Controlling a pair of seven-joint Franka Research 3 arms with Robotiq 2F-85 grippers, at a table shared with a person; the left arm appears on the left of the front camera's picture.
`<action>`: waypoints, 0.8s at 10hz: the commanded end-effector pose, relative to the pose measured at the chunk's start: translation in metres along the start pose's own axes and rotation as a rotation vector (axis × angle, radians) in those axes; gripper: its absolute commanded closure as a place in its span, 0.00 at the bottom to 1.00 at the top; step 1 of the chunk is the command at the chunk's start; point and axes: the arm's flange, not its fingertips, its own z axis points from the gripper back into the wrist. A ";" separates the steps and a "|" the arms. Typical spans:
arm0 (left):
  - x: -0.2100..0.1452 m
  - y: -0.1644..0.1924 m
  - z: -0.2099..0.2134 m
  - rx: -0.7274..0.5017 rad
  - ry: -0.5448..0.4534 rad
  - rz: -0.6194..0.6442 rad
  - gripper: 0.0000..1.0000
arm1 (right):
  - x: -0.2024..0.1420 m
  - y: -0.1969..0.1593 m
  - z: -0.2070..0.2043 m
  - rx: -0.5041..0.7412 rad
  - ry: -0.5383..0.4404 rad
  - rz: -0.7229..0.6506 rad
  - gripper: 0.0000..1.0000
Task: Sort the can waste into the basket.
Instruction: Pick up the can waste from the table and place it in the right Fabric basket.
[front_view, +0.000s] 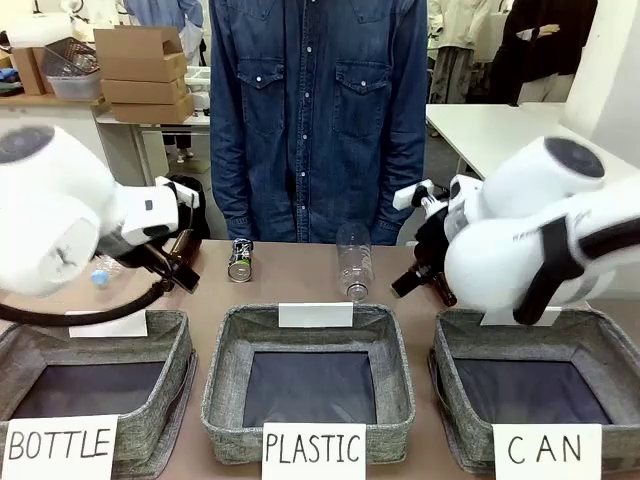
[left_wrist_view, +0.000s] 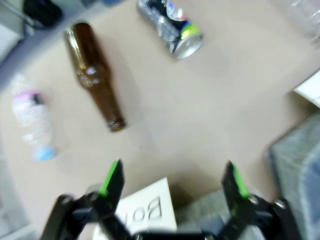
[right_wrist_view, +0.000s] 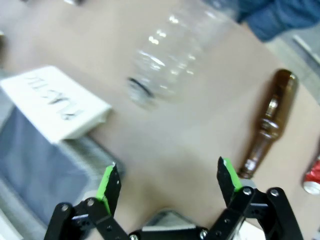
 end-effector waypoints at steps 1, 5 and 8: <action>-0.010 -0.024 0.125 -0.074 0.024 -0.046 0.00 | 0.010 -0.010 0.106 0.095 -0.051 -0.029 0.00; 0.010 -0.022 0.105 -0.018 -0.023 -0.053 0.00 | 0.025 0.014 0.154 0.092 -0.173 0.036 0.00; -0.005 -0.034 0.187 -0.603 -0.145 -0.315 0.00 | 0.012 -0.002 0.201 0.309 -0.267 -0.155 0.00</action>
